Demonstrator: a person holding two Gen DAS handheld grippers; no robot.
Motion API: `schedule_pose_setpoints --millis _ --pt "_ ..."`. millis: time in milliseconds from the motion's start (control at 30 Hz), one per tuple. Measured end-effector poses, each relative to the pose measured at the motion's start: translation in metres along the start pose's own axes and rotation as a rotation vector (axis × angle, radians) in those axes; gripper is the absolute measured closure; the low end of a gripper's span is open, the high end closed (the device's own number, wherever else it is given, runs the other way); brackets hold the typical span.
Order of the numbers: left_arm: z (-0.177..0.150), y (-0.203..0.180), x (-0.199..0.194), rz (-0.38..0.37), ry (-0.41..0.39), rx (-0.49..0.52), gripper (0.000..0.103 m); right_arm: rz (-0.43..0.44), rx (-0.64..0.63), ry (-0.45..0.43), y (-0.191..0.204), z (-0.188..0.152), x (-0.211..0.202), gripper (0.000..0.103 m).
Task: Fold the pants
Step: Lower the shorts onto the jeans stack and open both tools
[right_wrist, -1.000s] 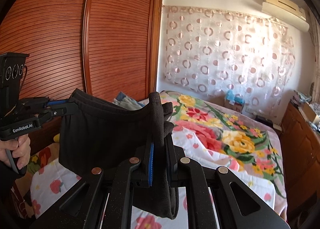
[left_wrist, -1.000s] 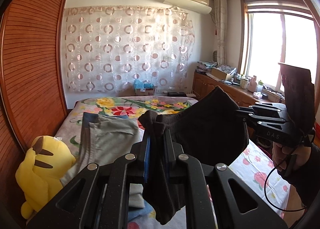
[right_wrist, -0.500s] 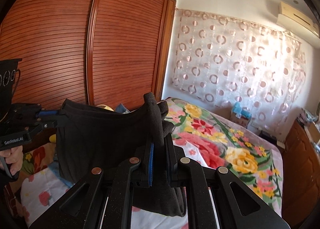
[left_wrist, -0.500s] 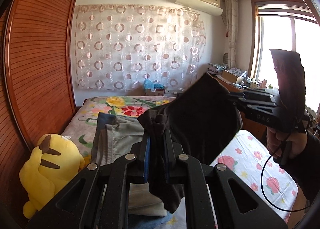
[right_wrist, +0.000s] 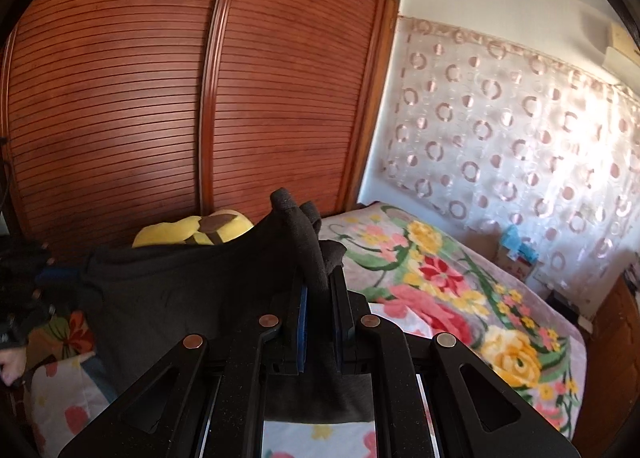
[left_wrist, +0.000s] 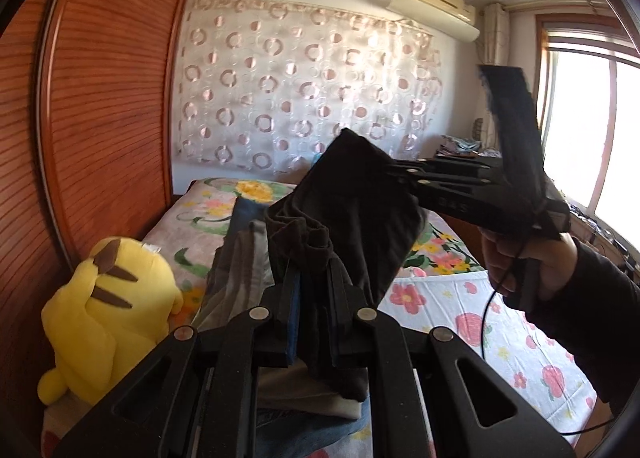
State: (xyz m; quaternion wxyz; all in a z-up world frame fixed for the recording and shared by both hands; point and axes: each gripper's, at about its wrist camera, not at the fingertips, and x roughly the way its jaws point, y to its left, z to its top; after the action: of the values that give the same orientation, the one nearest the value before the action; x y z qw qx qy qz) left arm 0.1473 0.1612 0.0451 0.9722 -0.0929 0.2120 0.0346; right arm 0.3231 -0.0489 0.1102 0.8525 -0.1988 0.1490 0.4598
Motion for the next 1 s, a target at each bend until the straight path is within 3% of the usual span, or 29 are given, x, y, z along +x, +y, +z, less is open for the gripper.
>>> schedule_pose_setpoints --millis 533,700,1000 --pt "-0.029 0.018 0.013 0.084 0.061 -0.050 0.090 0.060 -0.016 0.066 -0.003 0.003 0.054 0.092" --pt "-0.032 0.020 0.012 0.095 0.061 -0.058 0.090 0.048 0.019 0.056 -0.014 0.006 0.046 0.077" --pt "-0.038 0.026 0.018 0.127 0.090 -0.070 0.090 0.094 0.063 0.106 -0.031 -0.022 0.038 0.076"
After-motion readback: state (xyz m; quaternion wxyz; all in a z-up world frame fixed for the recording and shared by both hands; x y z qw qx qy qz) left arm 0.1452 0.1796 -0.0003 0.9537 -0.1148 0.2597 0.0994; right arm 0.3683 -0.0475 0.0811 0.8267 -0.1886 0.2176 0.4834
